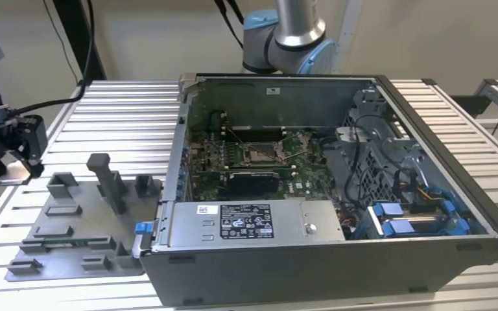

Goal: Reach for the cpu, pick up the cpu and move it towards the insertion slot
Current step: 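Pick up the cpu and move it towards the insertion slot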

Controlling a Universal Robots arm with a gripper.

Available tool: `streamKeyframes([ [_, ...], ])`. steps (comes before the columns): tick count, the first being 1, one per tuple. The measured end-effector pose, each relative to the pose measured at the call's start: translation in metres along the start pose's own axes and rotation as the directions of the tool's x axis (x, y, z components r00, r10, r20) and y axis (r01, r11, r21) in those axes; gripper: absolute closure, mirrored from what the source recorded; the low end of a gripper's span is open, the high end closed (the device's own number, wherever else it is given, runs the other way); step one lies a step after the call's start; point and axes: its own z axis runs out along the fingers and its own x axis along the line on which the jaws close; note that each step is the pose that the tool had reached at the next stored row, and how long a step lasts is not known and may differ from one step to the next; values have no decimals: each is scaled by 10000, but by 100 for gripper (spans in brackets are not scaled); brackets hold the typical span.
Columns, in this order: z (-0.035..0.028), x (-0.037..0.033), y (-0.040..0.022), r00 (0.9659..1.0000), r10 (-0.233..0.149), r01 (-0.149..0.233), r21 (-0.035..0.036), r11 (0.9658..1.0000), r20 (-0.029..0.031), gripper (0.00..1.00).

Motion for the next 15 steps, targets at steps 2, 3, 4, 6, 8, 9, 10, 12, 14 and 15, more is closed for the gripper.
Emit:
streamKeyframes([
  [2, -39, 0, 1, 10000, 0, 0, 0, 10000, 1, 100],
  [3, -57, 0, 2, 10000, 0, 0, 0, 10000, 1, 100],
  [4, -75, 0, 2, 10000, 0, 0, 1, 10000, 0, 100],
  [6, -104, 0, 4, 10000, 0, 0, 0, 10000, 0, 100],
  [8, -137, 0, 5, 10000, 0, 0, 0, 10000, 0, 100],
  [9, -153, 0, 5, 10000, 0, 0, 0, 10000, 1, 100],
  [10, -168, 0, 6, 10000, 0, 0, 0, 10000, 1, 100],
  [12, -201, 1, 7, 10000, 1, -1, 1, 10000, 0, 100],
  [14, -237, 0, 8, 10000, 1, -1, 0, 10000, 1, 100],
  [15, -253, 1, 9, 10000, 1, -1, 0, 10000, 1, 100],
])
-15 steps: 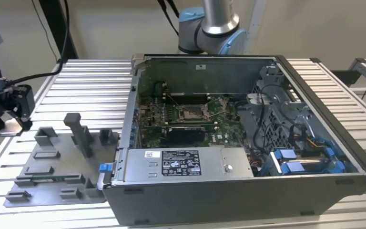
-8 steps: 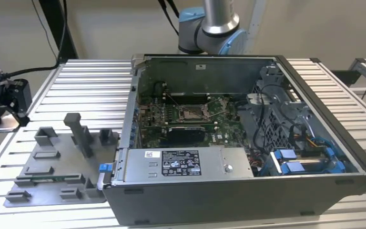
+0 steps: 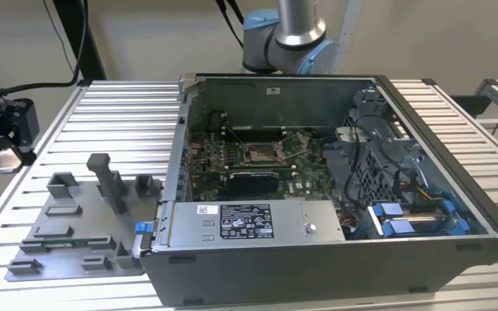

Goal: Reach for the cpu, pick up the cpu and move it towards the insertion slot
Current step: 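Pick up the cpu and move it towards the insertion slot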

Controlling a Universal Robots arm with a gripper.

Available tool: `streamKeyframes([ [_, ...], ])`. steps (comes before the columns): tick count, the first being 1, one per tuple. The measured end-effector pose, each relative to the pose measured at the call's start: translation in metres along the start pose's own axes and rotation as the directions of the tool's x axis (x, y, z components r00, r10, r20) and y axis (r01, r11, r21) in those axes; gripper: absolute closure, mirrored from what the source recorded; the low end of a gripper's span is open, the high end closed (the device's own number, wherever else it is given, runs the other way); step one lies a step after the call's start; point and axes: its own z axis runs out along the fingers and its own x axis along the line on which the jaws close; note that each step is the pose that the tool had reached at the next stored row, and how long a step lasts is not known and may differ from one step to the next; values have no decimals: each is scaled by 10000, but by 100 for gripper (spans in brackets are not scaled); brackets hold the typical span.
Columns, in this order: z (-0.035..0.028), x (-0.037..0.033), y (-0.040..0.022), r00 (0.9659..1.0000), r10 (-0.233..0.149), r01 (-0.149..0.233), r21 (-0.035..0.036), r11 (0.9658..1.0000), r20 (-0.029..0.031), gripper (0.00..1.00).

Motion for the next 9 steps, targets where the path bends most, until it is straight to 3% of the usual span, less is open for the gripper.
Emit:
streamKeyframes([
  [5, -88, 0, 3, 10000, 0, 0, 1, 10000, -1, 100],
  [9, -212, 0, 7, 10000, 0, 0, 0, 10000, 0, 100],
])
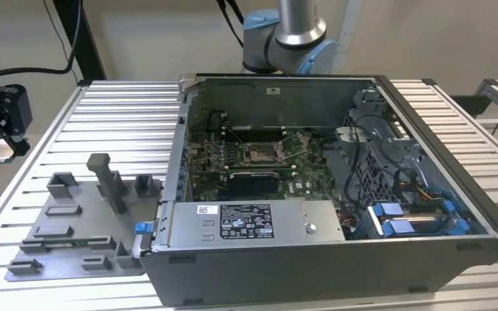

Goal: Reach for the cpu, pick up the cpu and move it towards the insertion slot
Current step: 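Pick up the cpu and move it towards the insertion slot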

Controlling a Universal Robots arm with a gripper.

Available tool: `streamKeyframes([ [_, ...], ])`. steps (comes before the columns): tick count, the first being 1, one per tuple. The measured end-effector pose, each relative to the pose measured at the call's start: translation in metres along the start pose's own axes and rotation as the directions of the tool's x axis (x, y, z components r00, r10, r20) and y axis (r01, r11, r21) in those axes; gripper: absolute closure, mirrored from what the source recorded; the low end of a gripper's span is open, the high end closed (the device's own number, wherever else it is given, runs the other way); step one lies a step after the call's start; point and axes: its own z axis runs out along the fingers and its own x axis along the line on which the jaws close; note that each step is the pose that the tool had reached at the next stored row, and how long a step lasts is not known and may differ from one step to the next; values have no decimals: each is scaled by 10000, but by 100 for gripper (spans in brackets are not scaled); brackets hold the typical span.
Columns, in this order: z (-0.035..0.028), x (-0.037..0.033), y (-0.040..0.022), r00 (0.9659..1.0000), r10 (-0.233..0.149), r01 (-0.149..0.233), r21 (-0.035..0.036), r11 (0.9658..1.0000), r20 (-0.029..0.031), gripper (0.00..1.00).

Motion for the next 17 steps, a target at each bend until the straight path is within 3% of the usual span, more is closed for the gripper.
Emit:
streamKeyframes([
  [10, -314, 0, 10, 10000, -3, 3, 0, 10000, 0, 100],
  [13, -370, 0, 12, 10000, -4, 4, 1, 10000, -1, 100],
  [17, -374, 0, 12, 10000, -4, 4, -10, 10000, 1, 100],
])
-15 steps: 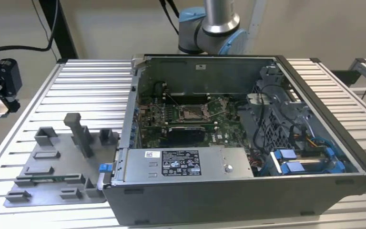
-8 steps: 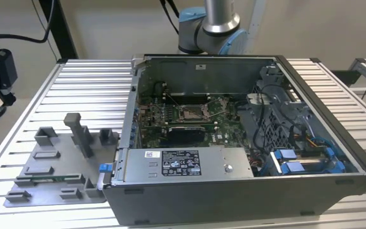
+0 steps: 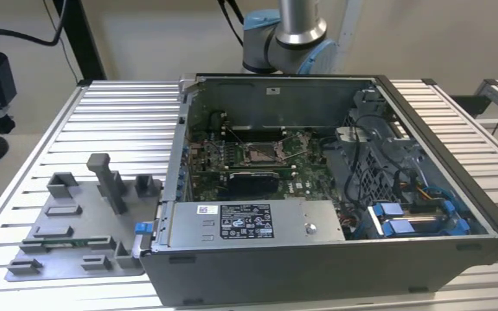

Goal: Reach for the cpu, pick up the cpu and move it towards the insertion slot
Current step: 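Pick up the cpu and move it towards the insertion slot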

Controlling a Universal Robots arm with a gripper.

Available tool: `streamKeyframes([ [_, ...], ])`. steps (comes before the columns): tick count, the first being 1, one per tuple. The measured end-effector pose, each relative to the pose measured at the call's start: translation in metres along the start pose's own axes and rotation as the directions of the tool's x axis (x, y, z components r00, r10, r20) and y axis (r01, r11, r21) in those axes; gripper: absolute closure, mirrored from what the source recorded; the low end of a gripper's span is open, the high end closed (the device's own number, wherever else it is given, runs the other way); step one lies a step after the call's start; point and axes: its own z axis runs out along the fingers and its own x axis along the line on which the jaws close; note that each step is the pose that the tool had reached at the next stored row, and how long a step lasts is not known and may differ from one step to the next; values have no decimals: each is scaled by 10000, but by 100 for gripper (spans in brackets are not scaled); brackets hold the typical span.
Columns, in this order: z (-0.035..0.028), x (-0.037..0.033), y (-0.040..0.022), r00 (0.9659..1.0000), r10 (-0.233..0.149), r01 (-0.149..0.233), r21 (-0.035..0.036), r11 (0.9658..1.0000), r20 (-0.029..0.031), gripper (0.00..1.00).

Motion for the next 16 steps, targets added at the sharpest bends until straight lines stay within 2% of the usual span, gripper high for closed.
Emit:
streamKeyframes([
  [11, -15, -6, 1, 10000, 0, 0, -18, 10000, -2, 100],
  [16, -21, -46, 0, 10000, 0, 0, -19, 10000, -2, 100],
])
